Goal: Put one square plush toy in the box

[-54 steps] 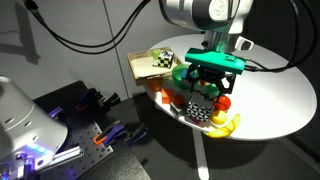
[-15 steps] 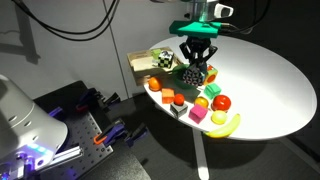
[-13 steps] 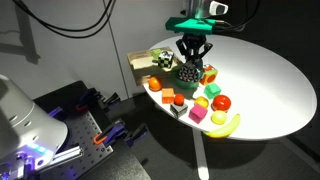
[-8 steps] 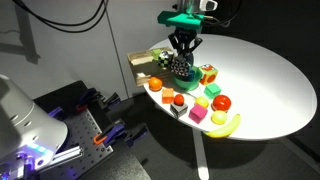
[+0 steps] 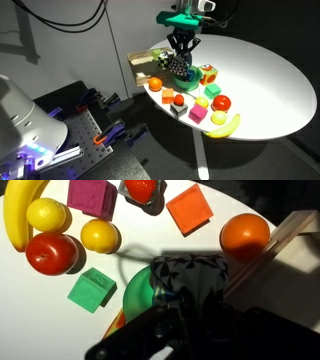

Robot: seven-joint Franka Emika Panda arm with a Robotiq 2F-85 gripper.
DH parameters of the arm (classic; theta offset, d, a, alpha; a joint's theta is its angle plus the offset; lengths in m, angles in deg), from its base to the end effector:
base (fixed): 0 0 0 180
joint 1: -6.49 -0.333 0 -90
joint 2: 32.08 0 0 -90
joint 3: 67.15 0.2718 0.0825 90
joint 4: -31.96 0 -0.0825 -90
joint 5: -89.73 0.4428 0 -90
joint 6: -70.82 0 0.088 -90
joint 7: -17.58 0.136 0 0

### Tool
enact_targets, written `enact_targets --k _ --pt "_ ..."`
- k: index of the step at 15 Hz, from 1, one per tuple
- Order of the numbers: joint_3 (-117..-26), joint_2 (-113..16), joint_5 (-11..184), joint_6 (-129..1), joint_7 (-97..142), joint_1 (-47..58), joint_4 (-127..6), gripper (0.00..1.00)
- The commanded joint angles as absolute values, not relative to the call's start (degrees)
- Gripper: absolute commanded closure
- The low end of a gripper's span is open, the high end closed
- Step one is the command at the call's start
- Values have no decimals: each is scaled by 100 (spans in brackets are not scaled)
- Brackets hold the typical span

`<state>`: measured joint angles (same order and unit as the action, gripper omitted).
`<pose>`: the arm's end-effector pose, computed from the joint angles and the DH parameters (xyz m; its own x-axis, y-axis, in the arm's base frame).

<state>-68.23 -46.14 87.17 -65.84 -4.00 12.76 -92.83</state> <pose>0.5773 -0.0763 0.1583 0.9595 0.2775 -0.0486 0.2786 -0.9603 0.0173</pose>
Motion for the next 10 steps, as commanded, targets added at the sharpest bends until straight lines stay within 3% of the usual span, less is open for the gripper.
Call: enact_targets --k 1,3,4,10 --pt "-6827 -4612 8718 -6568 -399 1271 -9274 85" --pt "-6827 -4612 8718 -6568 -399 1270 -9274 85" --pt "-6827 -4612 8718 -6568 -399 1270 -9274 95" --pt "-6700 -4553 8612 -6656 -303 1072 -9439 95"
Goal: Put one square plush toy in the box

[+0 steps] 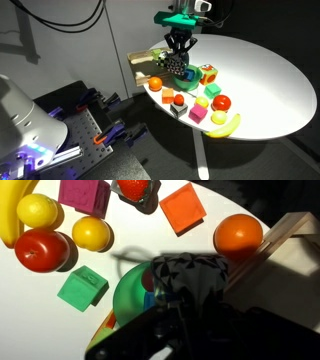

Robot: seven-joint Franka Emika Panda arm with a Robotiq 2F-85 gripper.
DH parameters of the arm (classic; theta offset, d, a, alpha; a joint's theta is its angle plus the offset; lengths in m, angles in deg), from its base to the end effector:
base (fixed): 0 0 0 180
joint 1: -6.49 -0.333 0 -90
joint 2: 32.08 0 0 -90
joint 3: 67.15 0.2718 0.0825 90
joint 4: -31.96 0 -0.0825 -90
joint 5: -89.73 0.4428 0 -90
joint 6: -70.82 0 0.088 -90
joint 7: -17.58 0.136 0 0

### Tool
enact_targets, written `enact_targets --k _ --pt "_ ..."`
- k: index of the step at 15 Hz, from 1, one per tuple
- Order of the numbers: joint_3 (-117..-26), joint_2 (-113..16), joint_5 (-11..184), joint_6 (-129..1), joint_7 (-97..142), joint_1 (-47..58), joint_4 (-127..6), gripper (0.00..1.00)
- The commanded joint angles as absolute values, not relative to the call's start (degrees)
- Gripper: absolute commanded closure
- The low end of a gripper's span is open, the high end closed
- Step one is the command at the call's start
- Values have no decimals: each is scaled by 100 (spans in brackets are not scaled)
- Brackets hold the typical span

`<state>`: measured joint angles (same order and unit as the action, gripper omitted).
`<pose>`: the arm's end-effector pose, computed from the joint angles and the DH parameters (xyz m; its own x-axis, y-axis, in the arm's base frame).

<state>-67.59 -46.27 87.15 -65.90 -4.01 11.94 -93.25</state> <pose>0.5758 -0.0609 0.1538 0.9517 0.3021 -0.0554 0.3032 -0.9529 0.0116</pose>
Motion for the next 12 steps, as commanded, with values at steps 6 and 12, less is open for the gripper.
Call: enact_targets --k 6,12 --pt "-6488 -4573 8541 -6661 -124 669 -9515 95" --pt "-6275 -4780 8528 -6640 286 263 -9373 95"
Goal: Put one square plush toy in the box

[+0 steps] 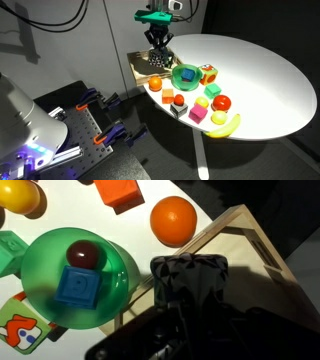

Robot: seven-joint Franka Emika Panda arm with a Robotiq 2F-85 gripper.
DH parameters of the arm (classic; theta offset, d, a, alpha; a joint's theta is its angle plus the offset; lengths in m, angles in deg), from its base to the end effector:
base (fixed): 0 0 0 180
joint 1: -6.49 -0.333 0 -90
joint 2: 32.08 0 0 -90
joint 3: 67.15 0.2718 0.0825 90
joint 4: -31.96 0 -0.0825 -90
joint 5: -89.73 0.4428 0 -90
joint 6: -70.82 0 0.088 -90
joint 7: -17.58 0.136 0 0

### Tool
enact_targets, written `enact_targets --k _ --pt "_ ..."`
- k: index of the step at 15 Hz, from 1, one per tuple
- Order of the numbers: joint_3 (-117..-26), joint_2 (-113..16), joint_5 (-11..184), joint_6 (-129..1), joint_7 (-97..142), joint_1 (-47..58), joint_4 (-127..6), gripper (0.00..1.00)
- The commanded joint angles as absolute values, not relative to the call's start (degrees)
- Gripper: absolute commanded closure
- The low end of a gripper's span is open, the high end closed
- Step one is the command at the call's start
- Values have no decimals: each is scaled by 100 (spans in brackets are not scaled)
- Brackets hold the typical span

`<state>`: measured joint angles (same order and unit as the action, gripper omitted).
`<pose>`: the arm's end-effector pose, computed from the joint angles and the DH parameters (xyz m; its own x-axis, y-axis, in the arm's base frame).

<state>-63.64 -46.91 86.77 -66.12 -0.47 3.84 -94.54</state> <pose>0.5645 0.0614 0.1384 0.8931 0.4431 -0.0775 0.4438 -0.8961 -0.0078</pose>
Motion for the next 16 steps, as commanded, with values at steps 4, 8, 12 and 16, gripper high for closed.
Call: enact_targets --k 4,8,12,16 --pt "-6148 -4963 8549 -6620 498 64 -9240 95" --pt "-6043 -5209 8613 -6666 685 -76 -9005 95" --pt "-5982 -5532 8700 -6695 845 -129 -8699 95" --pt "-6019 -5765 8623 -6726 920 -140 -8528 58"
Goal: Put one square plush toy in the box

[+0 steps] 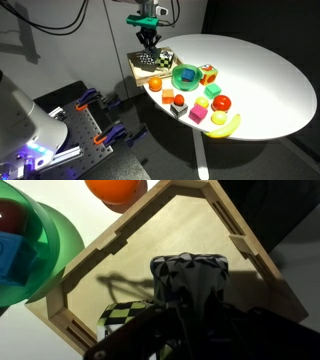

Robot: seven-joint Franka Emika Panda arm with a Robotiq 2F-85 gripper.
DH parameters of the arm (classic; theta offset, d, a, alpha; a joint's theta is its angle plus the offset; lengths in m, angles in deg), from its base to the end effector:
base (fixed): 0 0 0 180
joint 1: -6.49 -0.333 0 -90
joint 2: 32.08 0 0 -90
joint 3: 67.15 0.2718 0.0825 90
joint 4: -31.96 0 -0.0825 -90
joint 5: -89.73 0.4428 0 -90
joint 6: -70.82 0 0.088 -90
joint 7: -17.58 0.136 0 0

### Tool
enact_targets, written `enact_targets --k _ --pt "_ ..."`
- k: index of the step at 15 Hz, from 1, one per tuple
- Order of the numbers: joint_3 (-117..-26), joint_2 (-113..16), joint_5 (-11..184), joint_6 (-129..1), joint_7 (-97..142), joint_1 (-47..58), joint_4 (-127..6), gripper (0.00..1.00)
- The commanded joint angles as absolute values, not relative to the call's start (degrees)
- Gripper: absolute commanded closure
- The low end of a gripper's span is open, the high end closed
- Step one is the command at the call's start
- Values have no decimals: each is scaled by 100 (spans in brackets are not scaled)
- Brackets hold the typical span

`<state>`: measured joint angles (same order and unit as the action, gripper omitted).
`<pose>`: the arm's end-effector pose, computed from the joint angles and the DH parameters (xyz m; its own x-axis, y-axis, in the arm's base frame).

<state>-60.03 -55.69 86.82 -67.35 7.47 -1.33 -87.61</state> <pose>0.5713 0.1567 0.1027 0.8890 0.4511 -0.0785 0.4499 -0.8924 -0.0334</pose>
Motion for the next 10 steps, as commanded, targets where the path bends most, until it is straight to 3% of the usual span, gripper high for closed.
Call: enact_targets --k 1,7,10 --pt "-6034 -5800 8606 -6713 922 -137 -8512 53" --pt "-6008 -5611 8886 -6669 766 125 -8687 5" --pt "-5917 -5393 9260 -6723 677 308 -8834 0"
